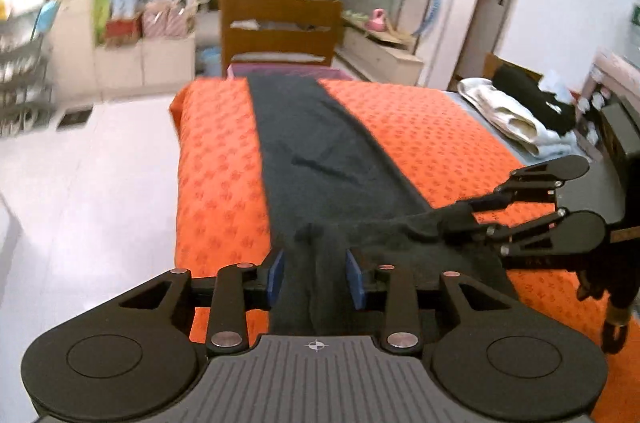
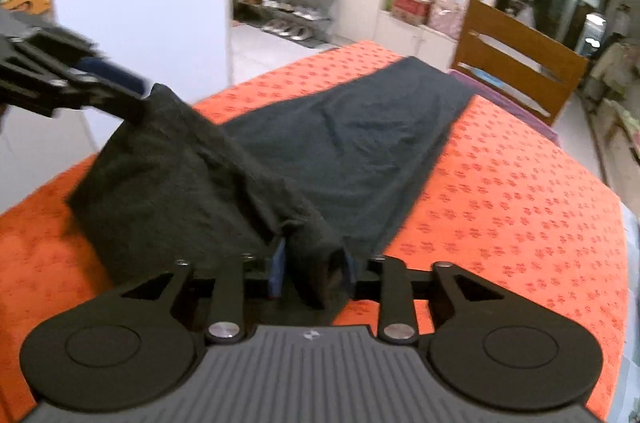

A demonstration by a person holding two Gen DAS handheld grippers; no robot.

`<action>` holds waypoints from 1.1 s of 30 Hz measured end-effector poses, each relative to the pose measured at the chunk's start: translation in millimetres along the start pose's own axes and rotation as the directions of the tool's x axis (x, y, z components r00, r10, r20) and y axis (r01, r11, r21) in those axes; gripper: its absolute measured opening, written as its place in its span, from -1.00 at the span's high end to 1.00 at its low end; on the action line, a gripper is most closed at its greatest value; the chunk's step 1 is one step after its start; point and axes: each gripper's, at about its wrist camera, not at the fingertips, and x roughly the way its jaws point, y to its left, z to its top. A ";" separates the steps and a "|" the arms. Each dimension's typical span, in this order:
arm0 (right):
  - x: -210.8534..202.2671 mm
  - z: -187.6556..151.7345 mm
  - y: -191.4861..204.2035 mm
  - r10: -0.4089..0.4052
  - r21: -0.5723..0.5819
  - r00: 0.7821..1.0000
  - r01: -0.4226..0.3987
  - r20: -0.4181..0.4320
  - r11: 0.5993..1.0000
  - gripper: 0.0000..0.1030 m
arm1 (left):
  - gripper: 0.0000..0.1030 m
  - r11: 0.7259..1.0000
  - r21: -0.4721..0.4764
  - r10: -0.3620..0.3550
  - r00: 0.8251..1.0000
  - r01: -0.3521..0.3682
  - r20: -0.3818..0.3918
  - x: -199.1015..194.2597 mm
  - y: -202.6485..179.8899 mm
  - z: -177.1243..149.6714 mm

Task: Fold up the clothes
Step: 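Lift and fold the held end over the pants with both tools, then release, then grasp the folded pants bundle edge with both tools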

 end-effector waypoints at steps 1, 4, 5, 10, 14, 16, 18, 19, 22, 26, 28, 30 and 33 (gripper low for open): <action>-1.3 -0.5 -3.2 -0.015 0.021 1.000 0.015 0.009 1.000 0.18 | 0.28 1.000 -0.023 -0.006 1.000 0.006 -0.013 -0.3 2.5 -5.4; -12.5 -2.5 -11.4 -0.035 0.092 0.998 0.031 0.047 0.995 0.16 | 0.29 0.997 -0.080 -0.026 0.999 0.022 -0.048 0.3 7.0 -19.5; -17.7 -3.6 -11.8 -0.033 0.106 0.997 0.026 0.063 0.994 0.16 | 0.29 0.995 -0.097 -0.034 0.998 0.029 -0.057 1.2 7.8 -23.1; -22.4 -15.9 -1.5 0.047 0.118 0.997 -0.055 0.068 0.991 0.17 | 0.32 0.992 -0.124 -0.037 0.994 0.025 -0.099 10.8 6.7 -37.0; -2.4 -30.1 10.0 0.057 0.101 0.998 -0.056 -0.015 0.993 0.17 | 0.29 0.994 -0.107 0.009 0.993 -0.022 -0.119 18.9 10.2 -41.5; -2.1 -33.1 10.0 0.055 0.122 0.998 -0.053 -0.014 0.991 0.16 | 0.27 0.995 -0.098 0.012 0.993 -0.023 -0.115 15.7 10.9 -39.7; -10.9 -30.1 7.9 0.049 0.145 0.999 -0.049 0.007 0.988 0.14 | 0.30 0.996 -0.090 -0.011 0.996 0.003 -0.089 4.5 11.9 -37.3; -17.7 -29.5 7.8 0.049 0.144 0.999 -0.051 0.020 0.988 0.12 | 0.30 0.996 -0.083 -0.029 0.996 0.022 -0.083 -0.9 12.8 -36.9; -35.2 -33.9 9.6 0.055 0.111 0.998 -0.058 0.030 0.992 -0.12 | 0.29 0.997 -0.017 -0.081 0.992 0.080 -0.097 -11.5 9.8 -40.1; -38.6 -48.0 15.5 0.103 0.068 0.994 -0.101 -0.021 0.993 -0.18 | 0.20 0.987 0.125 -0.085 0.984 0.105 -0.155 -11.3 -3.8 -54.5; -36.2 -54.2 19.9 0.119 0.054 0.992 -0.117 -0.048 0.992 -0.18 | 0.20 0.973 0.215 -0.045 0.985 0.081 -0.166 -6.2 -14.5 -61.3; -32.4 -57.6 24.6 0.123 0.043 0.990 -0.120 -0.069 0.992 -0.16 | 0.24 0.949 0.311 0.003 0.988 0.045 -0.155 -2.7 -24.8 -68.0; -28.1 -58.3 29.7 0.110 0.031 0.990 -0.107 -0.092 0.994 0.66 | 0.85 0.921 0.390 0.049 0.992 0.002 -0.120 -4.5 -30.3 -71.4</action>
